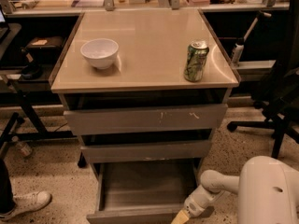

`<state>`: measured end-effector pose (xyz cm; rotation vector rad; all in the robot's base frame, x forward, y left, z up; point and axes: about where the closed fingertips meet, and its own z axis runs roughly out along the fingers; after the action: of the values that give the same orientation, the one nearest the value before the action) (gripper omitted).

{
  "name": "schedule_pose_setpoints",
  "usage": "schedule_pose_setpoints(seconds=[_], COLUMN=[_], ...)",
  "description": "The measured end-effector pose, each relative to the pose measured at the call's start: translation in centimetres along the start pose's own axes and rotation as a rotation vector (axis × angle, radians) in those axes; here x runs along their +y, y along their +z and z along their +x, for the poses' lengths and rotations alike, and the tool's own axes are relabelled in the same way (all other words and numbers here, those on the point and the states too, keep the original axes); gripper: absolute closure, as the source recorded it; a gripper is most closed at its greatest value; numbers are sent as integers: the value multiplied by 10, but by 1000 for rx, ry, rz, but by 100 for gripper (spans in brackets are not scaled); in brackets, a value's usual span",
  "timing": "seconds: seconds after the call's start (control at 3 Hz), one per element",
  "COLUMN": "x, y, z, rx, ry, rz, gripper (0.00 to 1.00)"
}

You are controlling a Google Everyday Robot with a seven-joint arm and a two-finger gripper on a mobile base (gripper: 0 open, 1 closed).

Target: Close bottom drawer

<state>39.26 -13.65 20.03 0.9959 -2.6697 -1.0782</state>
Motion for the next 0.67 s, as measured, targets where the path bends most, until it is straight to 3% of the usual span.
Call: schedule_pose_setpoints(seconds=[0.33, 0.67], x=[0, 0], y=[0, 0], z=[0, 0], rx=[0, 0], ry=[0, 0], rz=[0, 0], gripper=[0, 0])
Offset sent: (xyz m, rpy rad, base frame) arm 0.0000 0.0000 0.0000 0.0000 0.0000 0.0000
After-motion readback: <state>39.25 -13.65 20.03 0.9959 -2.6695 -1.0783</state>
